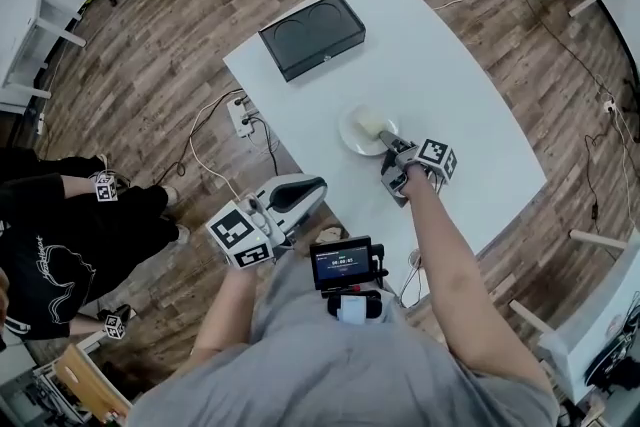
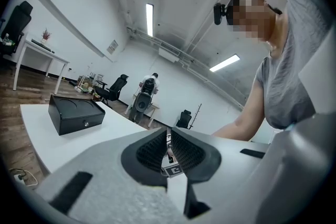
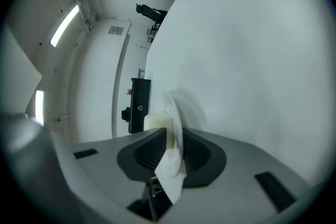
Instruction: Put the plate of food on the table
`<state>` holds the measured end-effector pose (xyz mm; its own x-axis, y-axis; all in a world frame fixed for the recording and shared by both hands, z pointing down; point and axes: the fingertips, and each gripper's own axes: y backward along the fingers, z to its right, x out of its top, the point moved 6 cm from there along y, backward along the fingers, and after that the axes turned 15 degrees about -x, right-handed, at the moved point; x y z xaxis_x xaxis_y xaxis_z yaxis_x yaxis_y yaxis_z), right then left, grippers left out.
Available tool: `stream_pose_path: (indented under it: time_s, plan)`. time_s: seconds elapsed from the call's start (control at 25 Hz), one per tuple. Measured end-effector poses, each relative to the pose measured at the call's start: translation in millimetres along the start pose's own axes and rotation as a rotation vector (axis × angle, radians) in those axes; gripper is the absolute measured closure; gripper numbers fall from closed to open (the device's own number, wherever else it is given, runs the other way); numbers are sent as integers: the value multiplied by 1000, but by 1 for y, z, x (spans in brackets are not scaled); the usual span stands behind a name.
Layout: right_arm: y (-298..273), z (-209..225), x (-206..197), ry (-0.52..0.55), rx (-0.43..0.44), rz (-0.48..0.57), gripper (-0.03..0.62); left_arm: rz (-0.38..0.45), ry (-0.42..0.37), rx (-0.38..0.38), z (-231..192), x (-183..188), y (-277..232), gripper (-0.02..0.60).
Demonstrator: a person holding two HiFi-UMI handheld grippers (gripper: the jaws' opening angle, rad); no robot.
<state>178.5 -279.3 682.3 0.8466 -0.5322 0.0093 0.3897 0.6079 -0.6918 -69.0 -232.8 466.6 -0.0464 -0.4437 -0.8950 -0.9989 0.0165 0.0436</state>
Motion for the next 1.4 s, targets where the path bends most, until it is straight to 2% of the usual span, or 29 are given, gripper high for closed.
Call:
stream_pose_path:
  time_s: [0.08,0.32,0.56,0.72,0.8,0.96,1.4]
  plan:
    - [1,-1,1,77,-61,20,539,0,1,1,0,0,1,551]
    - [5,-13,5,447,-289,95,528,0,1,5,1,-1,1,551]
    - [12,-15,8,611,-430,109,491,0,1,5,2,0,1,551]
    - [19,-14,11,796,-518,127,485,-1,-5,1,2,3,0,551]
    - [23,-14,11,862,-522,135,485,-2,-6,-4,1,3,-1,551]
    - [27,-21,8,915,-437,129,485,-10,-6,-16,-2,1,-1,551]
    - [59,-44,-2,912,-235,141,487,-35,-16,-49,0,3,-14,551]
